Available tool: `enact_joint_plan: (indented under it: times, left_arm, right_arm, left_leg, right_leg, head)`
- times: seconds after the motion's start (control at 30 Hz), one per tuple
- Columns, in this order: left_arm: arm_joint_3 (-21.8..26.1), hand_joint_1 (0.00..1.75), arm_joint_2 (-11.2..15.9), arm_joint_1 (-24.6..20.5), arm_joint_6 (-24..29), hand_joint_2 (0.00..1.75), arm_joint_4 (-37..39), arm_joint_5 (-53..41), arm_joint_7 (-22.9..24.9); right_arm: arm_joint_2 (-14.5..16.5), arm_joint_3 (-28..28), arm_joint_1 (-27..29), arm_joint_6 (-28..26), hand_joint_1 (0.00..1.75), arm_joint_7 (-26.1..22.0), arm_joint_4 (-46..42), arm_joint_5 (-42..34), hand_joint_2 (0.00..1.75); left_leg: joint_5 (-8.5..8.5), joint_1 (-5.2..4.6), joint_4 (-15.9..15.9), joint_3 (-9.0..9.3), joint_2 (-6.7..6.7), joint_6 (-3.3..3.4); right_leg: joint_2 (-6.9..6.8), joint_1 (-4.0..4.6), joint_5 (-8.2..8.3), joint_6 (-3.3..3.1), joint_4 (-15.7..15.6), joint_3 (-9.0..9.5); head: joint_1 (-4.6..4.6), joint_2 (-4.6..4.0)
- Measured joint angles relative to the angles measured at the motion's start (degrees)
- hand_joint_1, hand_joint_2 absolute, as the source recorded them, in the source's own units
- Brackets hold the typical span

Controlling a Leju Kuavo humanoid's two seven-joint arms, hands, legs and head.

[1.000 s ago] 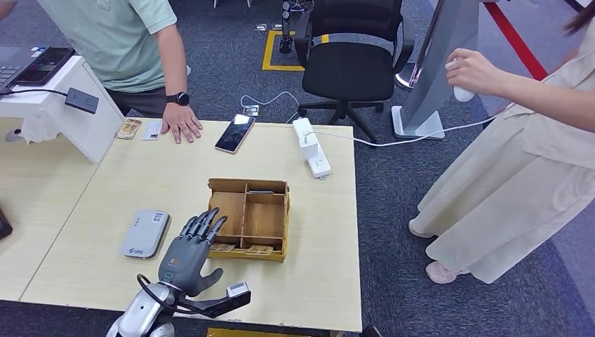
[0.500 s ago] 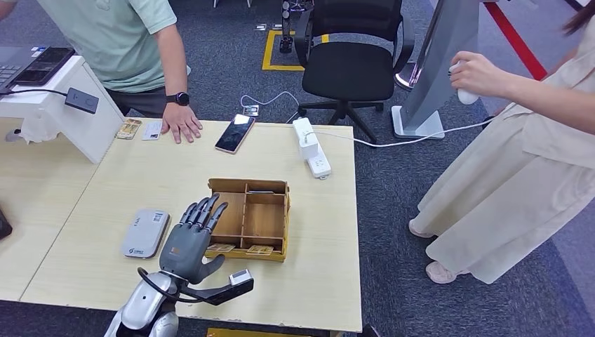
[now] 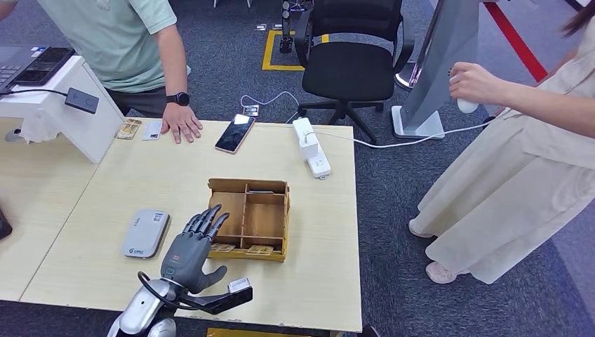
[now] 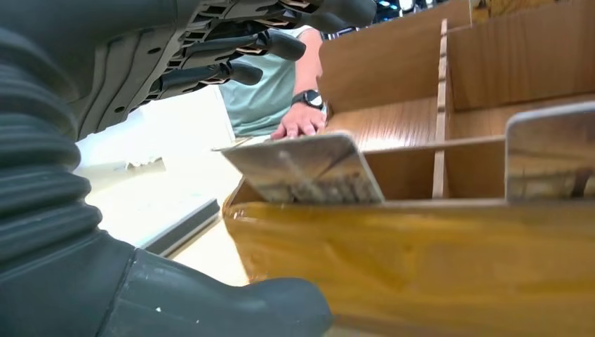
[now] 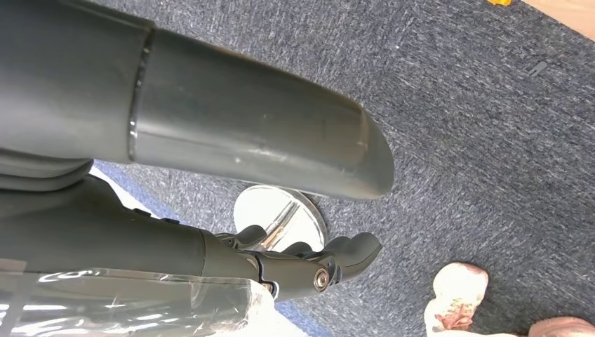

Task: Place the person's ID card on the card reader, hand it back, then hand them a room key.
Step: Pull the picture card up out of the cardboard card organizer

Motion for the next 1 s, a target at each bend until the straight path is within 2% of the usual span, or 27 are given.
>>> enact_joint_plan:
  times: [0.27,0.63,1.0]
  left_arm:
    - [0.0,0.0,0.4,0.3,0.4,1.75,0.5,-0.2,0.3]
    - [0.0,0.0,-0.2,-0.2,4.1,1.75,0.4,-3.7,0.3]
    - [0.0,0.0,-0.6,-0.2,4.0,1.75,0.4,-4.0,0.2]
  right_arm:
    - [0.0,0.0,0.0,0.0,0.0,0.1,0.0,0.0,0.0]
    - [0.0,0.0,0.0,0.0,0.0,0.4,0.0,0.0,0.0]
    - [0.0,0.0,0.0,0.0,0.0,0.5,0.0,0.0,0.0]
  left_leg:
    - [0.0,0.0,0.0,0.0,0.0,0.0]
    - [0.0,0.0,0.0,0.0,0.0,0.0]
    - [0.0,0.0,0.0,0.0,0.0,0.0]
  right_leg:
    - [0.0,0.0,0.0,0.0,0.0,0.0]
    - [0.0,0.0,0.0,0.0,0.0,0.0]
    - [0.0,0.0,0.0,0.0,0.0,0.0]
  head:
    - [0.0,-0.01]
    - [0.01,0.0]
    - [0.0,0.0]
